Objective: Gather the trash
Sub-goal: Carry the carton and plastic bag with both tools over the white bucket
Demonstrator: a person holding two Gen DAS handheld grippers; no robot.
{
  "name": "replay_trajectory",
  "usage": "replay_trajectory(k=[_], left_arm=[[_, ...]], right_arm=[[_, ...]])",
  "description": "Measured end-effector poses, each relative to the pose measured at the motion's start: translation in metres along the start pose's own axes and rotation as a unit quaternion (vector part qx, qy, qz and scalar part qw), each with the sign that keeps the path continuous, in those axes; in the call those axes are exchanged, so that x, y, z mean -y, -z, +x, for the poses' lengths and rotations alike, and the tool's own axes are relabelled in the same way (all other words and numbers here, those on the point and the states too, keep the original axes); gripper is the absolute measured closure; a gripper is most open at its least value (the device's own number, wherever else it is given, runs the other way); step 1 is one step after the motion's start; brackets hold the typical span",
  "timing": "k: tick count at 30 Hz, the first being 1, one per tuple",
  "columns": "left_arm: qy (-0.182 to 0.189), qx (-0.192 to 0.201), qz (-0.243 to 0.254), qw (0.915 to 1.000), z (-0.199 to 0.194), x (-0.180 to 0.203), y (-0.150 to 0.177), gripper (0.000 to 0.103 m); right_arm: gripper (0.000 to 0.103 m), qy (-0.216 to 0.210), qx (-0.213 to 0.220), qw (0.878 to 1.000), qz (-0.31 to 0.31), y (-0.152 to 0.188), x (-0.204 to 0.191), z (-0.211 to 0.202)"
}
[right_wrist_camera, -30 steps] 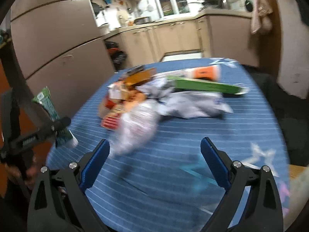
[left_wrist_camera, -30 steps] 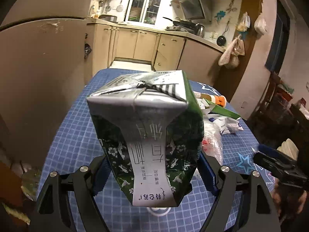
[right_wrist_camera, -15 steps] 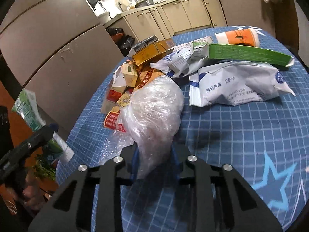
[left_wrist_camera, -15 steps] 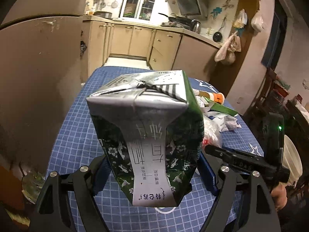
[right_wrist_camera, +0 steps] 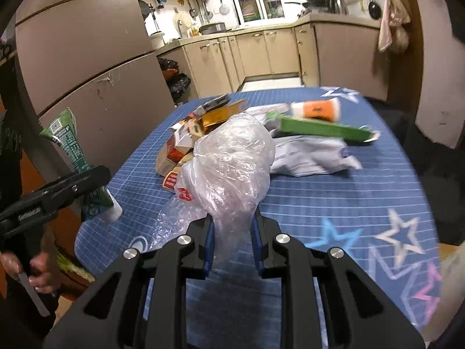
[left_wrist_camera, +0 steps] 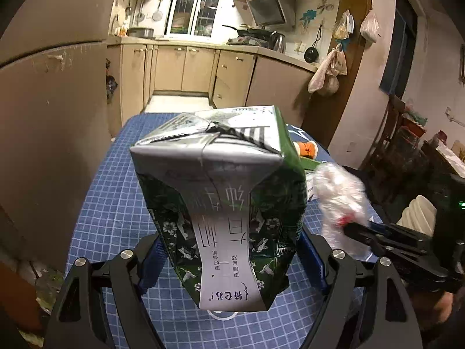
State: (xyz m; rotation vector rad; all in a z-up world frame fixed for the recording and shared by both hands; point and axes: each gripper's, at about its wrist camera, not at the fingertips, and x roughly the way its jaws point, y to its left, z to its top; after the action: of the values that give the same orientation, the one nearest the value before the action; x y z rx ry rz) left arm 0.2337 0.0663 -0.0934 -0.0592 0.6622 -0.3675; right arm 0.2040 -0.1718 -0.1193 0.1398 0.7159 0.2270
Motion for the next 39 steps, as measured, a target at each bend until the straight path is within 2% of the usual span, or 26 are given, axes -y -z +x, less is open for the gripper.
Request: replay_trajectory(k=[5,13,23,31,39], left_arm=[[-0.013,0.014,0.014,0.9997,-0.008,0.026,-0.003,0.023],[-0.003,0.028,0.046,0.9986,-0.015,0.083,-0.01,0.023],[0.061,0.046,0.096,0.9925,-0.013,0.18,-0.03,0.023],[0.107,0.044,0.137,0.9838,-0.004,0.249,-0.038,0.023],[0.147,0.037,0.173,0.9731,0.004,0.304,-0.031,0.023]], right_arm=[[0.083,0.023,0.021,1.0,-0.005,0.001,0.014,-0.032],[0.083,0.053,0.062,0.997,-0.003,0.0,0.041,-0.084],[0.083,0.119,0.126,0.985,0.015,0.002,0.09,-0.158],[0.083,0.178,0.149,0.972,0.036,0.014,0.137,-0.204],[0.083,0.24,0.166,0.955,0.05,0.026,0.183,-0.248]])
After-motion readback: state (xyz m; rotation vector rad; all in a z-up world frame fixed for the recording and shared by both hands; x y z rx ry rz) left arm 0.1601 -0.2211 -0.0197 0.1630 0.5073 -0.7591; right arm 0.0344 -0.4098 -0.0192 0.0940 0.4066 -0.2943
